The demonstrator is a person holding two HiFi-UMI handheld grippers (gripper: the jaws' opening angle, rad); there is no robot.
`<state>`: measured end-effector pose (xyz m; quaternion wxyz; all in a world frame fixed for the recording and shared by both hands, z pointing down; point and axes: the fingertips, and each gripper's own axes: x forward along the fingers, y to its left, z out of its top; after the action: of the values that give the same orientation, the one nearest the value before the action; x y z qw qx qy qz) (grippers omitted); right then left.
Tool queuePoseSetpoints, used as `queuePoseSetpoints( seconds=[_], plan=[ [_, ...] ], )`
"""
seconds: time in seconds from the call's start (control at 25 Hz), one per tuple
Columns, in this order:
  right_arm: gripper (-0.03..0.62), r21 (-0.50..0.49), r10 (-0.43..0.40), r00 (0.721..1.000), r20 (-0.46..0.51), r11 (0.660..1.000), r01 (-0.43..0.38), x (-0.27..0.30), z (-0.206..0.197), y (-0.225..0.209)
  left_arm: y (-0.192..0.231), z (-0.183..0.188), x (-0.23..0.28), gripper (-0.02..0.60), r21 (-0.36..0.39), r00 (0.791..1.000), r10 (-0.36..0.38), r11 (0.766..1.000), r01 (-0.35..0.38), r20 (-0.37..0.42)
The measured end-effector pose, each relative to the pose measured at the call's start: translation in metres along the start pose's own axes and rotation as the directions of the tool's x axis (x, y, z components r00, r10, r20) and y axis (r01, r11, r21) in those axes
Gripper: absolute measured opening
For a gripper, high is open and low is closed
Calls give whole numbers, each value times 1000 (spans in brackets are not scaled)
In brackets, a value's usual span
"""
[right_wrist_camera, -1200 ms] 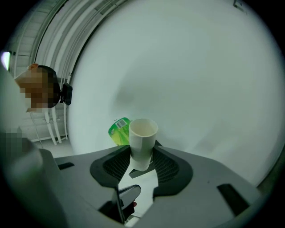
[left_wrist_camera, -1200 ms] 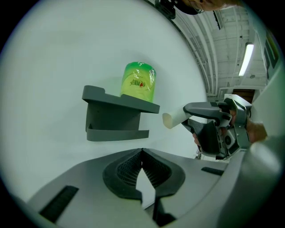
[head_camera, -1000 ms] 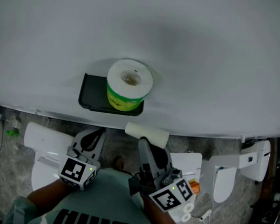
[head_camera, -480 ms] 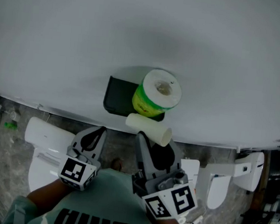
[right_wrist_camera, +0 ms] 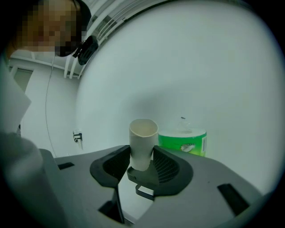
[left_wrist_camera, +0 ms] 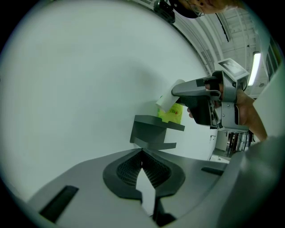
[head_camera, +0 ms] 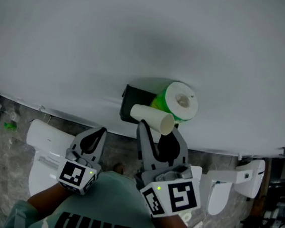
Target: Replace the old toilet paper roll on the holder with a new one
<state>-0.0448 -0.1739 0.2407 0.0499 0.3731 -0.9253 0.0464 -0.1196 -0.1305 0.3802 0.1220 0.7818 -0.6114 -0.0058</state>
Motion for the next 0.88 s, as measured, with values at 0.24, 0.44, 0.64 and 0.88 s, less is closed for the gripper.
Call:
queuePoseSetpoints(
  seconds=[0.24, 0.44, 0.64, 0.88],
  plan=[
    [166, -123, -49, 994, -98, 992, 37, 21, -8, 8, 11, 0, -3, 3, -18, 1000, -9, 1000, 9, -2],
    [167, -163, -81, 983, -166, 985, 53, 30, -20, 10, 15, -5, -4, 3, -38, 1000, -19, 999, 18, -9],
    [167, -163, -100, 978, -181, 984, 71, 36, -24, 10, 17, -6, -8, 3, -43, 1000, -27, 999, 27, -6],
    [167, -158, -125, 978, -169, 983, 98, 47, -24, 5, 23, -12, -12, 3, -50, 1000, -15, 999, 14, -18]
  ],
)
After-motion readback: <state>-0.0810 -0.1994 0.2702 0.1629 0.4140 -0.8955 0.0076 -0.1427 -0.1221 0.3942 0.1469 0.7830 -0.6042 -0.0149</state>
